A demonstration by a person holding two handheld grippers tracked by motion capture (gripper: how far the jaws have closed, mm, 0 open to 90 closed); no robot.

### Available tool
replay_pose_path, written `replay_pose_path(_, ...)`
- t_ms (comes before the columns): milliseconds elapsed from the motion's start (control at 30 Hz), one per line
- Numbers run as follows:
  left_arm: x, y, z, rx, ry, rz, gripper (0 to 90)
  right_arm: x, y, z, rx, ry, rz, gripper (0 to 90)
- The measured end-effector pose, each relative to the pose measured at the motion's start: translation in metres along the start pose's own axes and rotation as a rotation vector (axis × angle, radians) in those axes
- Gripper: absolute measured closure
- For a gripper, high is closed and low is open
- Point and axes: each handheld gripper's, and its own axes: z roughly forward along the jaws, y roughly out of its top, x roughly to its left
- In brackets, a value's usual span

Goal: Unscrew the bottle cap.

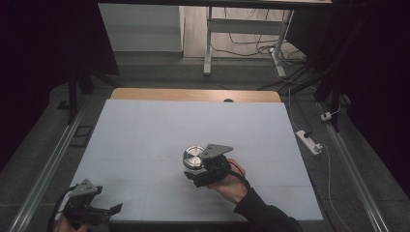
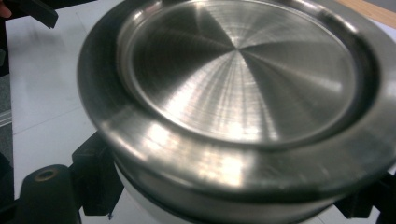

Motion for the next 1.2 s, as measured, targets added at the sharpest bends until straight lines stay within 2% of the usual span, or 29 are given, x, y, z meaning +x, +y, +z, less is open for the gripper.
replay_pose_path(100, 0.001, 0.0, -0.001, -0.014, -0.004, -0.007, 0.0, -0.001, 0.0, 0.0, -0.005, 0.0, 0.004, 15.2)
replay_pose_path(267, -0.001, 0.004, -0.001, -0.037, -0.024, 0.005, 0.0, -0.002, -0.001, 0.0, 0.0, 0.004, 0.008, 15.2)
replay_pose_path(433, -0.005, 0.01, 0.001, -0.044, -0.033, 0.049, 0.0, -0.002, -0.001, -0.001, 0.002, 0.003, 0.007, 15.1)
replay_pose_path(667, -0.008, 0.023, 0.004, -0.095, -0.091, 0.105, 0.0, -0.002, -0.001, 0.0, 0.005, 0.006, 0.003, 15.2)
replay_pose_path(900, -0.013, 0.043, 0.011, -0.137, -0.147, 0.145, 0.0, -0.001, 0.0, -0.001, 0.005, 0.008, -0.002, 15.2)
replay_pose_path(1200, -0.025, 0.066, 0.027, -0.128, -0.199, 0.183, 0.0, 0.0, 0.0, 0.0, 0.009, 0.014, -0.008, 15.2)
